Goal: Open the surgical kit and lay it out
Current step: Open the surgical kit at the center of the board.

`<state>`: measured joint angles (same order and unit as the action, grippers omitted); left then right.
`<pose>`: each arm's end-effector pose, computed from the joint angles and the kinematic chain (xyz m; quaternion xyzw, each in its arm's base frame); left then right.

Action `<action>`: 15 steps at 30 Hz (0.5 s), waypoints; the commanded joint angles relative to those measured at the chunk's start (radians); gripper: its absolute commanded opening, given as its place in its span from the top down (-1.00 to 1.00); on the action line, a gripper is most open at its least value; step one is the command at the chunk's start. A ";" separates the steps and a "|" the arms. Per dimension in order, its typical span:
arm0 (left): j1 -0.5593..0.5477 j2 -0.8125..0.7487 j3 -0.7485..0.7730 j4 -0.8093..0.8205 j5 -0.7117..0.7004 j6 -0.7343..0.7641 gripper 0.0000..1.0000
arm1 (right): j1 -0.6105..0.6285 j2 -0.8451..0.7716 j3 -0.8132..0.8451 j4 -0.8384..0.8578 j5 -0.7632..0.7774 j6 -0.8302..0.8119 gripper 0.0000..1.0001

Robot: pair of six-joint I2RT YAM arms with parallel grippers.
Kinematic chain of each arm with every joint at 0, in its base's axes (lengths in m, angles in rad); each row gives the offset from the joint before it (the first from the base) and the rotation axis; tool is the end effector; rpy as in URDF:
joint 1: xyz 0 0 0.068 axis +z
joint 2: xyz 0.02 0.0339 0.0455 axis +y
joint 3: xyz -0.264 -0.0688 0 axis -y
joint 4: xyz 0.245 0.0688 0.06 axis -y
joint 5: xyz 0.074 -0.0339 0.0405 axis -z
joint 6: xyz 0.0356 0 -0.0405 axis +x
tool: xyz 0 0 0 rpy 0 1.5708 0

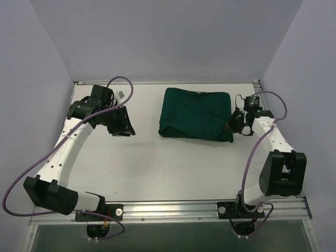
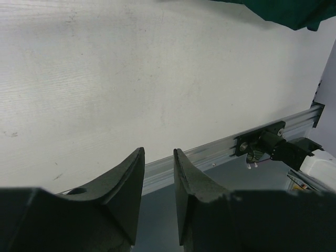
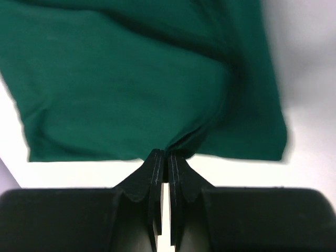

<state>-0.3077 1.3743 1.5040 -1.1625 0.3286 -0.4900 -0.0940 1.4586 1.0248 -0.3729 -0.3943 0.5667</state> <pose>0.2432 -0.0893 0.3711 -0.0433 0.9511 -0.2471 0.1804 0.3118 -0.0157 0.2501 0.2261 0.8844 0.2623 0.3129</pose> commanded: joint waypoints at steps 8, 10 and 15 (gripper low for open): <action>0.018 -0.078 0.059 -0.052 -0.261 -0.041 0.28 | 0.482 0.435 0.685 -0.035 0.020 -0.068 1.00; 0.024 -0.109 0.065 -0.075 -0.313 -0.058 0.28 | 0.596 0.573 0.876 -0.052 -0.009 -0.061 1.00; 0.071 -0.185 0.090 -0.121 -0.494 -0.114 0.24 | 0.775 0.836 1.245 -0.083 -0.147 -0.038 1.00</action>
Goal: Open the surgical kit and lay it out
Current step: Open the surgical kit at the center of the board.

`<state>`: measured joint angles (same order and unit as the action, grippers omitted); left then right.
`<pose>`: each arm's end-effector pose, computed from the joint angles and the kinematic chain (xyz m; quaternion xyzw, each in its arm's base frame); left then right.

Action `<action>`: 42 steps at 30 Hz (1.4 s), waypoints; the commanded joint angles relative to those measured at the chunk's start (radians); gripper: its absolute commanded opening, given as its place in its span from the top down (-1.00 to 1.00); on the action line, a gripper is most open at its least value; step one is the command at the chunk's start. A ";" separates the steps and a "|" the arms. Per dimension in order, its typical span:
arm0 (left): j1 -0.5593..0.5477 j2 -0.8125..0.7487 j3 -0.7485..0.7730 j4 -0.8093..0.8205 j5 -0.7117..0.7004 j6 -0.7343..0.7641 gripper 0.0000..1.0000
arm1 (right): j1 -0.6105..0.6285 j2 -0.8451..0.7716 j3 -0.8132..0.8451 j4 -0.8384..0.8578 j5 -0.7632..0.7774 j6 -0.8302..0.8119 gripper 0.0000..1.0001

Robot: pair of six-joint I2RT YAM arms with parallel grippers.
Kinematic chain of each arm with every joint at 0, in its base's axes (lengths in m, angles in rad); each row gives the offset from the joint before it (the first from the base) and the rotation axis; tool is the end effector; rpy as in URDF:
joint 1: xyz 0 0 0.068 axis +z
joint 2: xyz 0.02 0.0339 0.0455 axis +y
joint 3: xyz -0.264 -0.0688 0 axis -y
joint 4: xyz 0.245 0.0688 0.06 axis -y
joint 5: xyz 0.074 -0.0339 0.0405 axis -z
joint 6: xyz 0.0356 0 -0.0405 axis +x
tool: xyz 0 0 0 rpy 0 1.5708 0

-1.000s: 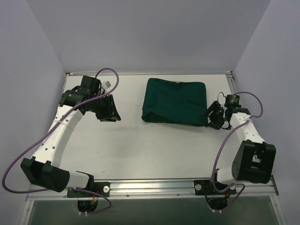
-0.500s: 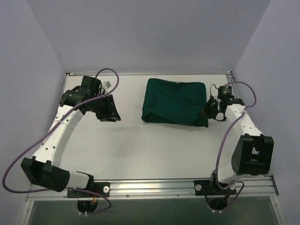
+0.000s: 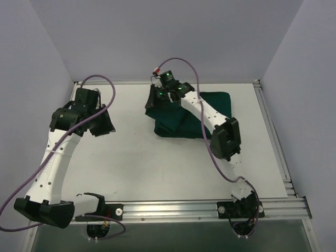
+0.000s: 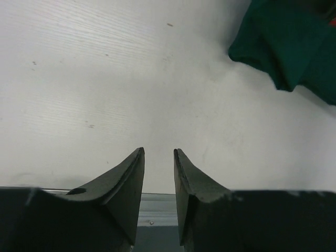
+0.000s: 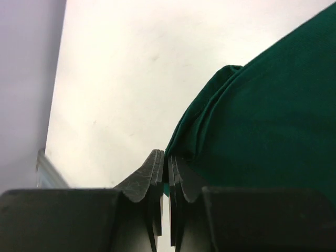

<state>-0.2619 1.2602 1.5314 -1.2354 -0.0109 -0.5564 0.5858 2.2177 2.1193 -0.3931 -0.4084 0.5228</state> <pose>0.2143 -0.0570 0.3983 -0.1416 0.9438 -0.1140 0.2761 0.4279 0.3009 0.3095 -0.1306 0.8364 0.4128 0.3363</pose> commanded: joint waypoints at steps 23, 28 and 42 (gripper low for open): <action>0.093 0.131 -0.266 0.362 0.385 -0.164 -0.53 | -0.204 -0.400 -0.312 -0.058 0.023 -0.087 -0.54; 0.064 0.201 -0.425 0.608 0.413 -0.335 -0.64 | -0.340 -0.558 -0.449 -0.055 -0.013 -0.090 -0.54; 0.058 0.439 -0.525 0.997 0.456 -0.647 -0.72 | -0.500 -0.767 -0.682 -0.052 -0.004 -0.095 -0.53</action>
<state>-0.2012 1.6703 1.0374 -0.3923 0.4034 -1.0801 0.0975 1.4891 1.4479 -0.4469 -0.4080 0.4408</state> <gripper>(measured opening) 0.859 0.766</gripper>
